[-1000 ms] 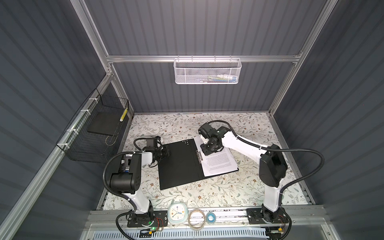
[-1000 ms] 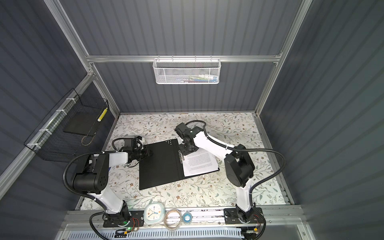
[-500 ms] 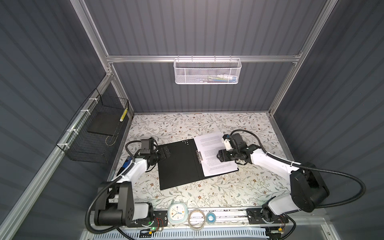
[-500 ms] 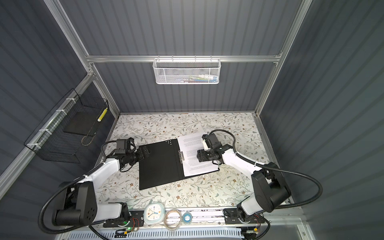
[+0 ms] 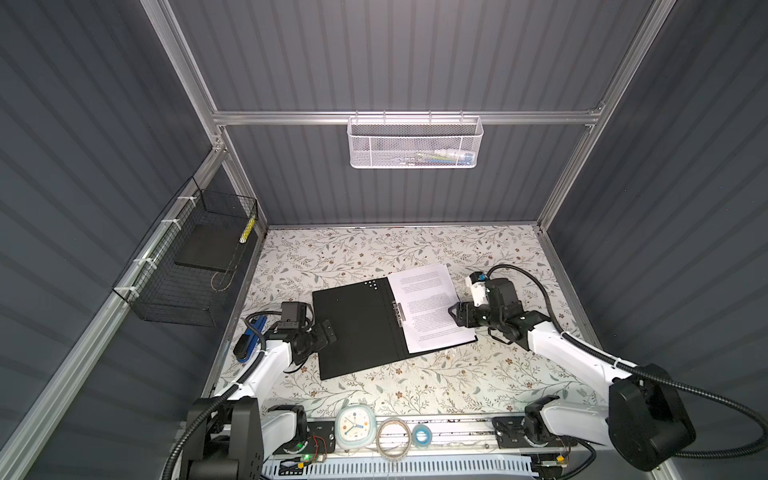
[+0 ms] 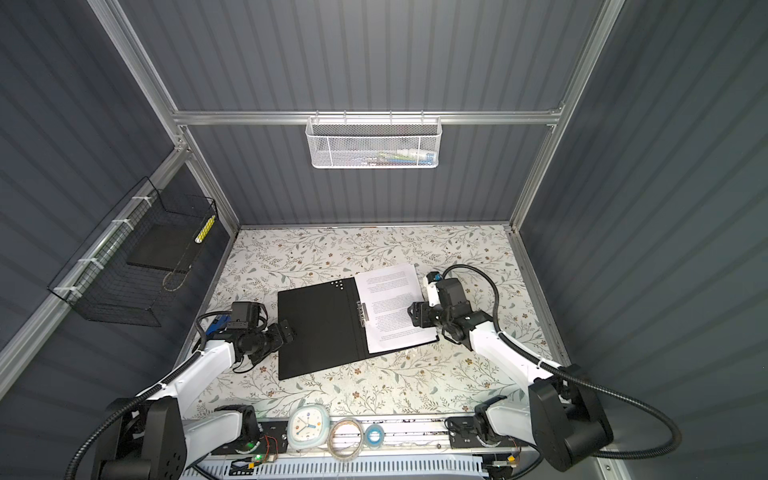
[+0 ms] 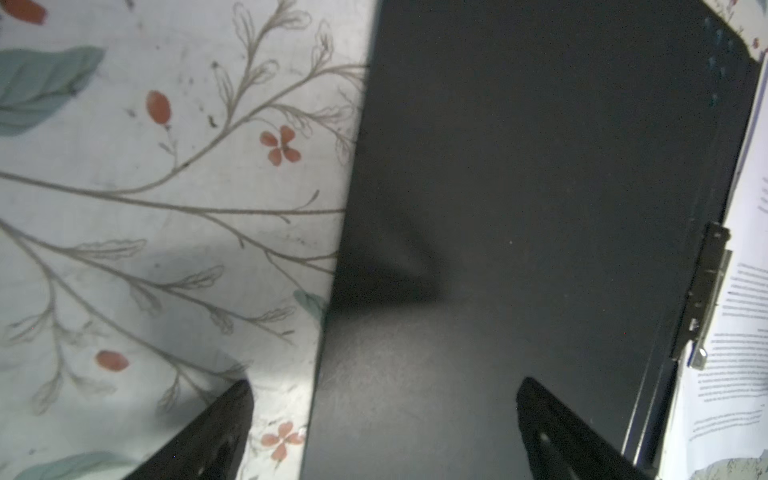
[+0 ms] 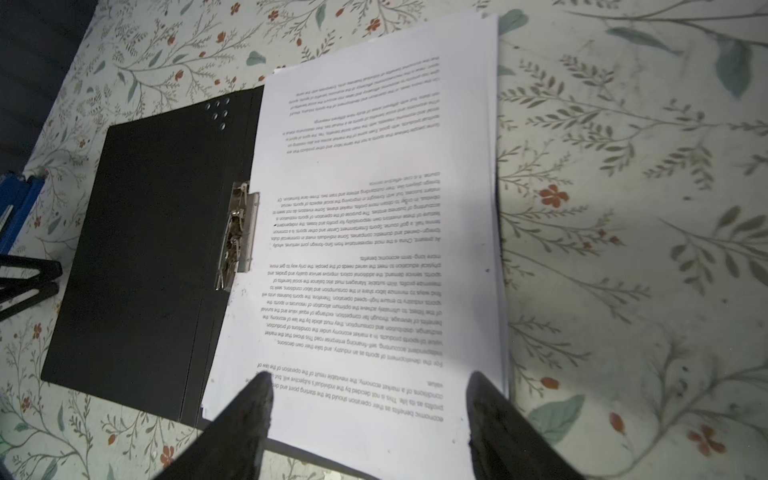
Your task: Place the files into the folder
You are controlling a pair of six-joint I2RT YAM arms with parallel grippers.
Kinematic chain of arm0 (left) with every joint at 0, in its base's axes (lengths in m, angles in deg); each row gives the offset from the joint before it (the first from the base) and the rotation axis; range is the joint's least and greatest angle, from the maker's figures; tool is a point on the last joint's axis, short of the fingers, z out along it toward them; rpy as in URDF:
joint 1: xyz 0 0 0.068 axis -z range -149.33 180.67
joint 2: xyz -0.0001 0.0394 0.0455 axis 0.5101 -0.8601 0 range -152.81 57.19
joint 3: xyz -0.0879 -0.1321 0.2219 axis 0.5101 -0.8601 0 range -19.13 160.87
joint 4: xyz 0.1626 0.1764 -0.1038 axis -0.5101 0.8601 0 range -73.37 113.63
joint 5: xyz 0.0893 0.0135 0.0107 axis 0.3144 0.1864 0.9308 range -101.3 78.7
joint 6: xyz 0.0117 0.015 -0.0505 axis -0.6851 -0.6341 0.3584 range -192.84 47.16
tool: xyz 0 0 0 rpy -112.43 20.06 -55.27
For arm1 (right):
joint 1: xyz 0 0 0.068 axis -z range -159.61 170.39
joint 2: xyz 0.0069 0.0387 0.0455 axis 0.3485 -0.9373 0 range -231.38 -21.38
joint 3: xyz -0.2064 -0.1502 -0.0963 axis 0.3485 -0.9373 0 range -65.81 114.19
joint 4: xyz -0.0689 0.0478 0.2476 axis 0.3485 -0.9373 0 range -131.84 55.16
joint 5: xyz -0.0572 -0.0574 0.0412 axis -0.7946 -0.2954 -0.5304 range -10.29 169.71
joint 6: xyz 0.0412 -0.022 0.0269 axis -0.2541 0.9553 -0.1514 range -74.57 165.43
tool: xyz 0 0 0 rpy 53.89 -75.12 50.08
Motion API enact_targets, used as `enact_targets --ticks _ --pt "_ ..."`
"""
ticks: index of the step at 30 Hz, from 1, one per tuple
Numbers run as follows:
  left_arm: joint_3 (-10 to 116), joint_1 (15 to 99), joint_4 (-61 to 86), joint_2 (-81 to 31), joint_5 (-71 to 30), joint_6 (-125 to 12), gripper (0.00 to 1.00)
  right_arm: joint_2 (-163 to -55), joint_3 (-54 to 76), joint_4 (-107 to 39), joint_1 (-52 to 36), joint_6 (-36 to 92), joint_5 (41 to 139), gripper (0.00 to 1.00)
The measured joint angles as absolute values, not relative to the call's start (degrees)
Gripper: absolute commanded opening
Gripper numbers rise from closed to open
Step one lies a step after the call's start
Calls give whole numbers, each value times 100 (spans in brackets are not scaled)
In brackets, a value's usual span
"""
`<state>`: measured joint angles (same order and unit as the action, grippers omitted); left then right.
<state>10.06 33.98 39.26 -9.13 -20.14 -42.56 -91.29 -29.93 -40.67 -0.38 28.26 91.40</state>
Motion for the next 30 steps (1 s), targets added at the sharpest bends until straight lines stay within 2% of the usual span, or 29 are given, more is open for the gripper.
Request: enact_targets --ticks 10,13,18,22,26,30 --pt "1006 3591 3327 -1156 -2270 -4293 100 -8104 -3553 -4038 58 2760 9367 74" --pt "1083 3717 3089 -1362 -2292 -4376 100 -7785 -3583 -4211 49 2763 9443 70" --pt "1253 4021 2731 -1724 -2309 -4407 100 -7409 -3463 -4591 -379 2743 9194 68" --pt "1188 4216 2724 -1628 -2311 -4346 99 -7969 -2958 -4766 -864 2780 8923 66" --pt "1122 4238 2934 -1445 -2244 -4344 99 -9140 -1981 -5114 -1459 2843 8525 67" --pt "1118 4238 2986 -1305 -2147 -4350 100 -10388 -635 -5839 -1924 2795 8195 63"
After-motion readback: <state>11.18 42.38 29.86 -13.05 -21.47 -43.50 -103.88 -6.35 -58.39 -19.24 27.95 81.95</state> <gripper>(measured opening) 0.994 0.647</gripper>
